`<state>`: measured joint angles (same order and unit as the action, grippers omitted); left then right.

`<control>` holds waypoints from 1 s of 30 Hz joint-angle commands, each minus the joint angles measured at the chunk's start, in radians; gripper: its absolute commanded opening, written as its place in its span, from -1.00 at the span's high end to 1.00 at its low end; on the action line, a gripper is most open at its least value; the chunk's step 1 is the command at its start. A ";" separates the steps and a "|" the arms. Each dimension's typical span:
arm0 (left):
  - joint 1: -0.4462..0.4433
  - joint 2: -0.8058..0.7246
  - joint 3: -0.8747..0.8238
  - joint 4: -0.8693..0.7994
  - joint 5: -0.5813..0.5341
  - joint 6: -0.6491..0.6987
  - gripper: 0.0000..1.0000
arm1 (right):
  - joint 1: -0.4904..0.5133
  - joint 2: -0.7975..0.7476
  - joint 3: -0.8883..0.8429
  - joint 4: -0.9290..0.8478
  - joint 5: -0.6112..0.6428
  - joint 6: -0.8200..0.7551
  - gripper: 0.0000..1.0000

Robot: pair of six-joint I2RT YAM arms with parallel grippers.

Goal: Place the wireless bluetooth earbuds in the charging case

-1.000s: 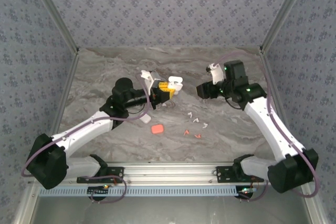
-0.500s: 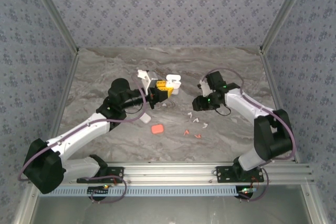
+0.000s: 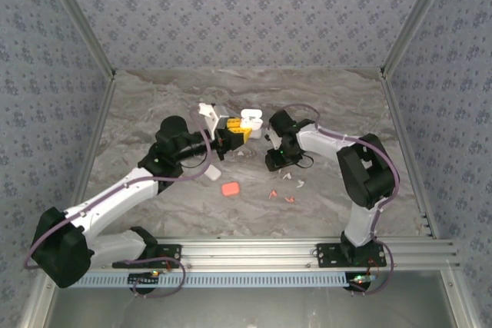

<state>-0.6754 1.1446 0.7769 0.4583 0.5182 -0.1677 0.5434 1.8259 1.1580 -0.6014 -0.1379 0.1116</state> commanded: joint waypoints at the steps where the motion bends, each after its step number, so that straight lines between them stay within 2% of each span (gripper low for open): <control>1: -0.004 -0.035 -0.007 -0.004 -0.017 0.022 1.00 | 0.015 0.036 0.025 -0.047 0.042 -0.020 0.06; 12: -0.004 -0.040 -0.012 -0.013 -0.024 0.025 1.00 | 0.033 0.065 0.063 -0.067 0.070 -0.032 0.23; 25: -0.004 -0.036 -0.007 -0.021 -0.026 0.031 1.00 | 0.038 0.062 0.057 -0.107 0.097 -0.055 0.25; 30: -0.004 -0.031 -0.003 -0.020 -0.028 0.031 1.00 | 0.043 0.064 0.056 -0.106 0.100 -0.056 0.35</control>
<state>-0.6754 1.1328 0.7639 0.4210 0.4995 -0.1562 0.5777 1.8702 1.2053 -0.6479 -0.0521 0.0620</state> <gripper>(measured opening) 0.187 0.338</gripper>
